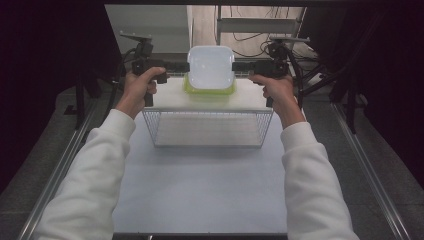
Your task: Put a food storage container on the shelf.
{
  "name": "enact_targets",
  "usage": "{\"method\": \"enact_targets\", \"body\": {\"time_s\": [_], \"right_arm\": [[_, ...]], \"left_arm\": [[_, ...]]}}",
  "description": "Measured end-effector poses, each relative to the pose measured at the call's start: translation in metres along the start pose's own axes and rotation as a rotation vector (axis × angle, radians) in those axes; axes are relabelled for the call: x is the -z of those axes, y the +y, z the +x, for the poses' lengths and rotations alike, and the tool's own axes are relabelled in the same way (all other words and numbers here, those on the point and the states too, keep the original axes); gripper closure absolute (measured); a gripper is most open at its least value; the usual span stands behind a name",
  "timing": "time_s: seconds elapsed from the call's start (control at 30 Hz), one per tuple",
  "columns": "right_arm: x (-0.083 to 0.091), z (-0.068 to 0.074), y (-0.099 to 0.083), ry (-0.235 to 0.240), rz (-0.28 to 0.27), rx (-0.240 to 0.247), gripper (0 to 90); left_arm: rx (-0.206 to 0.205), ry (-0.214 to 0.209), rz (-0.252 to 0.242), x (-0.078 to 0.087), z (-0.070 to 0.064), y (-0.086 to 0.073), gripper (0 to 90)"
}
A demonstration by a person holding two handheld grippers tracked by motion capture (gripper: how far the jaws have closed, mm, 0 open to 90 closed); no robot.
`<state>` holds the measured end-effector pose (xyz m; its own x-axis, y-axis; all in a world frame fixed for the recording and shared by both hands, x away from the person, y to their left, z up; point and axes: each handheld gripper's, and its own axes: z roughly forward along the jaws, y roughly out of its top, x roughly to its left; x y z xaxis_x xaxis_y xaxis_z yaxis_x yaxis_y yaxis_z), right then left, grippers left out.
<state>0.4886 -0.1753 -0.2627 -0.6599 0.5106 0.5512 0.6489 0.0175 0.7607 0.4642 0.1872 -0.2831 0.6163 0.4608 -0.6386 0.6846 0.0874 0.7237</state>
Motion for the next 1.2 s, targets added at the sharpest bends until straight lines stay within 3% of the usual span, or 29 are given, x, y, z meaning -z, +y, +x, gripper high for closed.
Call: {"method": "enact_targets", "body": {"time_s": [0.33,0.43,0.63,0.87,1.07,1.2], "right_arm": [[0.001,0.001,-0.001,0.005,0.011,-0.025,79.5],[0.0,-0.001,0.0,0.014,0.006,-0.058,79.4],[-0.005,-0.008,0.005,0.03,-0.01,-0.106,78.6],[-0.01,-0.018,0.006,0.045,-0.041,-0.182,76.8],[-0.015,-0.024,0.005,0.048,-0.057,-0.25,75.7],[-0.017,-0.026,0.003,0.055,-0.048,-0.291,74.5]], "left_arm": [[0.017,-0.003,0.004,0.001,-0.001,0.0,82.0],[0.037,-0.009,-0.002,0.0,0.003,0.002,81.9],[0.102,-0.031,-0.013,-0.002,0.013,0.007,81.2],[0.229,-0.06,-0.027,-0.007,0.026,0.012,80.9],[0.273,-0.062,-0.043,-0.01,0.033,0.014,79.4],[0.279,-0.048,-0.037,-0.01,0.035,0.013,78.0]]}}
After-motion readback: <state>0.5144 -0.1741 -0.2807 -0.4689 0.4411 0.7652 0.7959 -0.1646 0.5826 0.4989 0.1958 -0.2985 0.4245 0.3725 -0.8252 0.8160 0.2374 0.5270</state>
